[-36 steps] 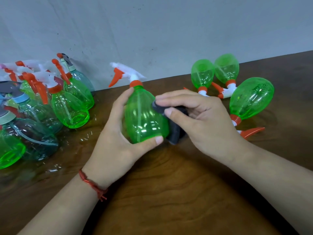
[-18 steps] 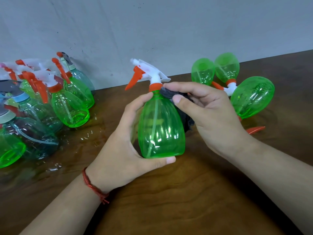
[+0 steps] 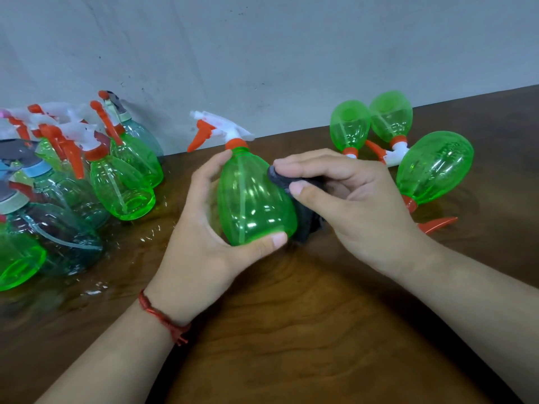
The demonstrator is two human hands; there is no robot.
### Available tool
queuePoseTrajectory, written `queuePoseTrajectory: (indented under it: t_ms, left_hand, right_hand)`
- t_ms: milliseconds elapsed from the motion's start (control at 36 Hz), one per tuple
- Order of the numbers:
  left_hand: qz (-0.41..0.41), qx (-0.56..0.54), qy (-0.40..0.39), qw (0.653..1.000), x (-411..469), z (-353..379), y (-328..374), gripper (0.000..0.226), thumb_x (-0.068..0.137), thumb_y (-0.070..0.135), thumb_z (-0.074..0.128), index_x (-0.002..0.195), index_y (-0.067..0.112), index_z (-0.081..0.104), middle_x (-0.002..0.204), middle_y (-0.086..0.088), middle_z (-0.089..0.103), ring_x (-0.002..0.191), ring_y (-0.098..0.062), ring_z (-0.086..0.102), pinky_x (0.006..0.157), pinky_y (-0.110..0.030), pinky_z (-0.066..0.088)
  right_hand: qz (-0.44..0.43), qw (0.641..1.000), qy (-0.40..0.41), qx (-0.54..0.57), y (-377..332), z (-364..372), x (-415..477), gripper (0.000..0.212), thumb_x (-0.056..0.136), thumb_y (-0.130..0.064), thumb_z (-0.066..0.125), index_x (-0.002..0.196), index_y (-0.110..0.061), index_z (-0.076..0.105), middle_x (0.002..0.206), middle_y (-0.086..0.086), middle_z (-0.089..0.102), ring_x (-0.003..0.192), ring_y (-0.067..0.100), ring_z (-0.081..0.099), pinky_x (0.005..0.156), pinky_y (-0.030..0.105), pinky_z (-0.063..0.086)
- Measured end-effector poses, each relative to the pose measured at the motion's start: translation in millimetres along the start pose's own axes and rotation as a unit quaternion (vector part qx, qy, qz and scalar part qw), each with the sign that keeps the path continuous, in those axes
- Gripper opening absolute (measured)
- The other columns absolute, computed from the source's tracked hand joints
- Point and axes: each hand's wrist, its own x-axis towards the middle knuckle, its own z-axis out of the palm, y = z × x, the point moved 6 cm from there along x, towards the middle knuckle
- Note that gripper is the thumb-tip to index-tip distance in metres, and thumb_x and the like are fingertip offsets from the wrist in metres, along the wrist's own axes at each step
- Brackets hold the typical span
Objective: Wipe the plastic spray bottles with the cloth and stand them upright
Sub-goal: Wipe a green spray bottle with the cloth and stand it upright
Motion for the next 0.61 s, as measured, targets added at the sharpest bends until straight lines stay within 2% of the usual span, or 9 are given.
queuePoseTrajectory:
  t_ms: [139, 250, 361, 444, 528, 611]
  left_hand:
    - [-0.04, -0.066, 0.04, 0.996, 2, -8, -11, 0.108, 0.066, 0.021, 0.1, 0.157, 0.027, 0.042, 0.143, 0.002, 0.065, 0.131, -0.024, 0.067, 0.11, -0.055, 0.055]
    - [-0.041, -0.092, 0.047, 0.994, 1, -6, -11, 0.11, 0.07, 0.018, 0.099, 0.16, 0.031, 0.038, 0.147, -0.001, 0.063, 0.133, -0.026, 0.065, 0.111, -0.054, 0.054]
    - [-0.036, -0.116, 0.058, 0.991, 2, -6, -12, 0.106, 0.073, 0.012, 0.094, 0.161, 0.03, 0.038, 0.146, -0.005, 0.065, 0.132, -0.027, 0.066, 0.112, -0.056, 0.051]
    - [-0.042, -0.163, 0.065, 0.984, 2, -7, -14, 0.105, 0.069, 0.015, 0.094, 0.159, 0.024, 0.04, 0.142, -0.011, 0.066, 0.128, -0.031, 0.068, 0.108, -0.055, 0.054]
    - [-0.046, -0.212, 0.05, 0.975, 1, -6, -11, 0.105, 0.067, 0.011, 0.087, 0.158, 0.015, 0.036, 0.146, -0.016, 0.062, 0.126, -0.029, 0.068, 0.098, -0.045, 0.059]
    - [-0.052, -0.242, 0.009, 0.969, -2, 0, -7, 0.102, 0.069, 0.007, 0.082, 0.158, 0.009, 0.032, 0.147, -0.014, 0.061, 0.126, -0.027, 0.067, 0.096, -0.038, 0.059]
  right_hand:
    - [-0.024, 0.999, -0.029, -0.025, -3, 7, -4, 0.028, 0.092, 0.015, 0.069, 0.113, -0.001, 0.078, 0.12, 0.014, 0.075, 0.117, 0.026, 0.071, 0.105, 0.043, 0.055]
    - [-0.029, 0.999, -0.031, -0.026, -6, 6, -5, 0.028, 0.091, 0.019, 0.069, 0.11, 0.001, 0.079, 0.118, 0.014, 0.075, 0.114, 0.027, 0.072, 0.102, 0.045, 0.058]
    - [-0.035, 0.998, -0.034, -0.033, -8, 8, -6, 0.028, 0.089, 0.021, 0.069, 0.107, 0.002, 0.079, 0.117, 0.015, 0.075, 0.112, 0.027, 0.072, 0.099, 0.043, 0.058]
    - [-0.038, 0.998, -0.034, -0.03, -8, 9, -6, 0.028, 0.091, 0.019, 0.069, 0.111, 0.002, 0.078, 0.118, 0.015, 0.075, 0.116, 0.026, 0.071, 0.102, 0.041, 0.057]
    - [-0.012, 1.0, -0.017, 0.009, -4, 9, -4, 0.032, 0.093, 0.015, 0.068, 0.117, -0.004, 0.076, 0.122, 0.012, 0.075, 0.121, 0.022, 0.07, 0.105, 0.035, 0.054]
    - [0.04, 0.995, 0.015, 0.085, 1, 7, -2, 0.031, 0.096, 0.011, 0.066, 0.116, -0.01, 0.076, 0.119, 0.002, 0.079, 0.117, 0.014, 0.071, 0.102, 0.027, 0.054]
